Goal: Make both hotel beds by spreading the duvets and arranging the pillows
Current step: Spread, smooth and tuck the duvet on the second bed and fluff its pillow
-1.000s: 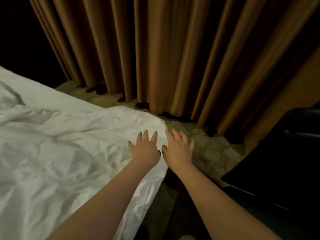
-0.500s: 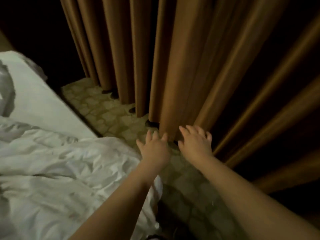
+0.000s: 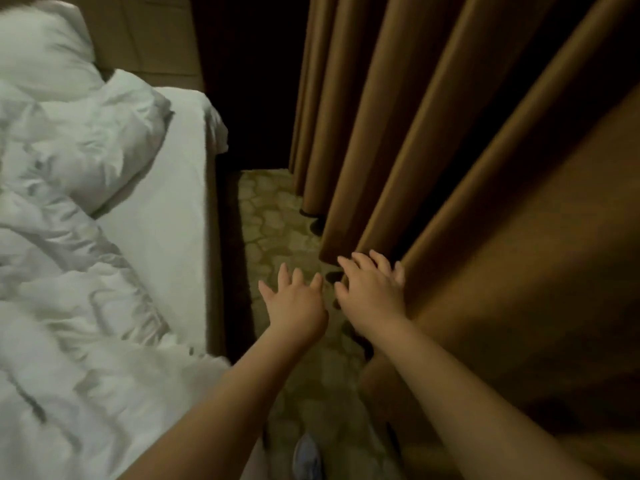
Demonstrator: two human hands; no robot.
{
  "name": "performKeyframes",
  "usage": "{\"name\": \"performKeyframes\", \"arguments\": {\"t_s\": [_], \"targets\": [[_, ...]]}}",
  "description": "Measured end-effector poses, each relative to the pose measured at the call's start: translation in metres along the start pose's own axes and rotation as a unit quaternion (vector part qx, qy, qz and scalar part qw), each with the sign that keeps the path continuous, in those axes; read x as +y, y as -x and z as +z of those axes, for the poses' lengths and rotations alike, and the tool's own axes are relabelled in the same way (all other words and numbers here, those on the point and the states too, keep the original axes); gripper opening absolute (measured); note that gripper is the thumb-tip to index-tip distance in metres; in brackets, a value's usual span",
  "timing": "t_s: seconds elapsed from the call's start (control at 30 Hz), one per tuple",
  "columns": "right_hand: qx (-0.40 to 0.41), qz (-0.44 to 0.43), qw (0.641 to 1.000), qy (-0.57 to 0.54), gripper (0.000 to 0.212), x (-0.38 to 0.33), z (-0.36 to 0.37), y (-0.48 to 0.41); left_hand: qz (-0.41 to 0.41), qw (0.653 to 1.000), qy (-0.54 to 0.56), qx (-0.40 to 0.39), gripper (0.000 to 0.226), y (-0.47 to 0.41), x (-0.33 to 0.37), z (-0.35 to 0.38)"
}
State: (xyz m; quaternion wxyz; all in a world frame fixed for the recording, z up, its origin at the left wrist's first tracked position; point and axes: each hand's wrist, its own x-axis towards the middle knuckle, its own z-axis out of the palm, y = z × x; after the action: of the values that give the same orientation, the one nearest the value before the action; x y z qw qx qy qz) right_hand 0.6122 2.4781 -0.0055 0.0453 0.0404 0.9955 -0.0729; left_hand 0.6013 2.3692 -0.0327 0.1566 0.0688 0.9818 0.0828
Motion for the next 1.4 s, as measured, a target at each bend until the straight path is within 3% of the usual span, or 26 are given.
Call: {"name": "performKeyframes", "arguments": {"t_s": [0.4, 0.57, 0.7, 0.9, 1.23, 1.4], "targets": [[-0.006, -0.140, 0.987, -0.081, 0.048, -0.036, -0.045, -0.311, -0.136, 0.985, 0.008, 0.104, 0.062, -0.236, -0.043, -0.138], [-0.047, -0.238, 0.968, -0.066, 0.047, -0.073, -0.045, -0.430, -0.206, 0.967, 0.033, 0.147, 0.054, -0.328, -0.061, -0.164], [-0.032, -0.309, 0.948, -0.067, 0.046, -0.124, -0.066, -0.544, -0.260, 0.940, 0.042, 0.216, 0.052, -0.409, -0.085, -0.215], [-0.087, -0.412, 0.905, -0.056, 0.046, -0.206, -0.054, -0.649, -0.363, 0.911, 0.043, 0.192, 0.055, -0.501, -0.162, -0.249], [-0.049, -0.374, 0.926, 0.005, 0.055, -0.339, -0.061, -0.924, -0.339, 0.920, 0.059, 0.189, 0.066, -0.742, -0.323, -0.339], [-0.098, -0.401, 0.910, 0.027, 0.061, -0.413, -0.040, -1.017, -0.363, 0.914, 0.067, 0.168, 0.067, -0.824, -0.398, -0.371]]}}
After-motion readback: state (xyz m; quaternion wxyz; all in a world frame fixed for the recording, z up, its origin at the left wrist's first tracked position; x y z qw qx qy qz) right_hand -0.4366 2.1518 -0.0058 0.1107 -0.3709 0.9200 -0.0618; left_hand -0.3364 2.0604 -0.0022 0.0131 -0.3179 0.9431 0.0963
